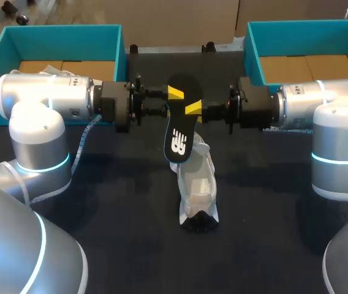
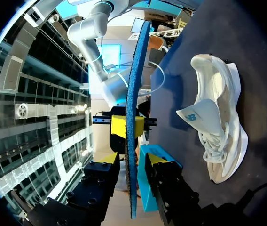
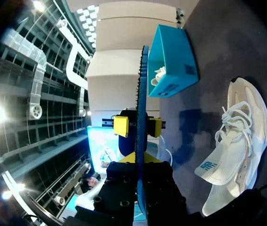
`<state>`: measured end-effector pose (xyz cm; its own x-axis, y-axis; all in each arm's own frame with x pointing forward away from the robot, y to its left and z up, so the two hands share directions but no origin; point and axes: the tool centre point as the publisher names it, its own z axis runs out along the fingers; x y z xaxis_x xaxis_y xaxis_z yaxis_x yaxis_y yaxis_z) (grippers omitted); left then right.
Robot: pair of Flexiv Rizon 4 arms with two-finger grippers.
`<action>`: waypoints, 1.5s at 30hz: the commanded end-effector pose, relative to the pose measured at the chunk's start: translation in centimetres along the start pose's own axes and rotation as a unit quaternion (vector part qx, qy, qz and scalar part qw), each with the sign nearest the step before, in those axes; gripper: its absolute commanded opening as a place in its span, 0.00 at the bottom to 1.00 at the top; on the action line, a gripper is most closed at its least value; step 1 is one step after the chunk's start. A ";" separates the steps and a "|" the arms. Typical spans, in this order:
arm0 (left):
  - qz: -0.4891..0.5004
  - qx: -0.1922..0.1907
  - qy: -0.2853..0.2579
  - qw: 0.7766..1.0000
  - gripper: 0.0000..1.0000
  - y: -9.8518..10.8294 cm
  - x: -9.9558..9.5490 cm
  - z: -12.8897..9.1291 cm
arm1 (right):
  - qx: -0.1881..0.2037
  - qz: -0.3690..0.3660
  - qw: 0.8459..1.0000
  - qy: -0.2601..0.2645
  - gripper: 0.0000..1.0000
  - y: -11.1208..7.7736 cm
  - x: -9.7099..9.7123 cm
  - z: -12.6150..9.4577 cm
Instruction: Take the shoe out of the shoebox, open the shoe tongue, remove and reinsert the insole, then place the shoe into the shoebox
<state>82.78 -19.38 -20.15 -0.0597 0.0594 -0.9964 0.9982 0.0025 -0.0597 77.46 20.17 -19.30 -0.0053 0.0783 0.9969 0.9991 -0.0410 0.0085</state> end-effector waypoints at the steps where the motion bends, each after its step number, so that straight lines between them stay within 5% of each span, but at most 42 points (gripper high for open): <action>1: 0.000 -0.002 -0.002 1.000 0.34 0.0 0.1 0.2 | -0.001 0.000 1.000 -0.001 0.00 -0.1 0.0 0.1; 11: 0.008 -0.008 -0.002 1.000 0.27 -0.2 -0.2 0.5 | -0.001 0.000 1.000 -0.001 0.00 -0.1 0.0 0.1; 13: 0.009 -0.008 -0.002 1.000 0.18 -0.2 -0.2 0.6 | -0.001 0.000 1.000 -0.001 0.00 -0.1 0.0 0.1; 14: 0.009 -0.008 -0.001 1.000 0.00 -0.2 -0.2 0.6 | -0.001 0.000 1.000 -0.001 0.00 -0.1 0.0 0.1; 23: 0.013 -0.009 0.004 1.000 0.00 -0.3 -0.2 0.6 | 0.000 0.000 1.000 -0.001 0.00 -0.1 0.0 0.0; 25: 0.012 -0.009 0.003 1.000 0.00 -0.3 -0.2 0.4 | 0.001 -0.010 1.000 0.004 0.47 -0.1 0.0 -0.2; 26: 0.012 -0.008 0.003 1.000 0.00 -0.4 -0.2 0.3 | 0.002 -0.015 1.000 0.004 1.00 -0.1 0.0 -0.4; 34: -0.008 0.000 0.012 1.000 0.00 -1.1 0.0 -1.6 | 0.046 -0.102 0.993 -0.027 1.00 -0.9 -0.4 -4.2; 36: -0.019 0.009 0.014 1.000 0.00 -1.5 -0.1 -2.2 | 0.071 -0.120 0.987 -0.082 1.00 -1.0 -1.5 -5.9; 45: -0.076 0.049 0.032 0.995 0.00 -3.8 -0.3 -5.6 | 0.071 -0.120 0.987 -0.082 1.00 -1.0 -1.5 -5.9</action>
<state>79.64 -15.77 -19.74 -0.1928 0.1073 -0.9754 0.9773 -0.0684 -0.2007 76.24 14.36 -20.57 -0.2479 0.2238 0.9426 0.9659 0.1321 0.2226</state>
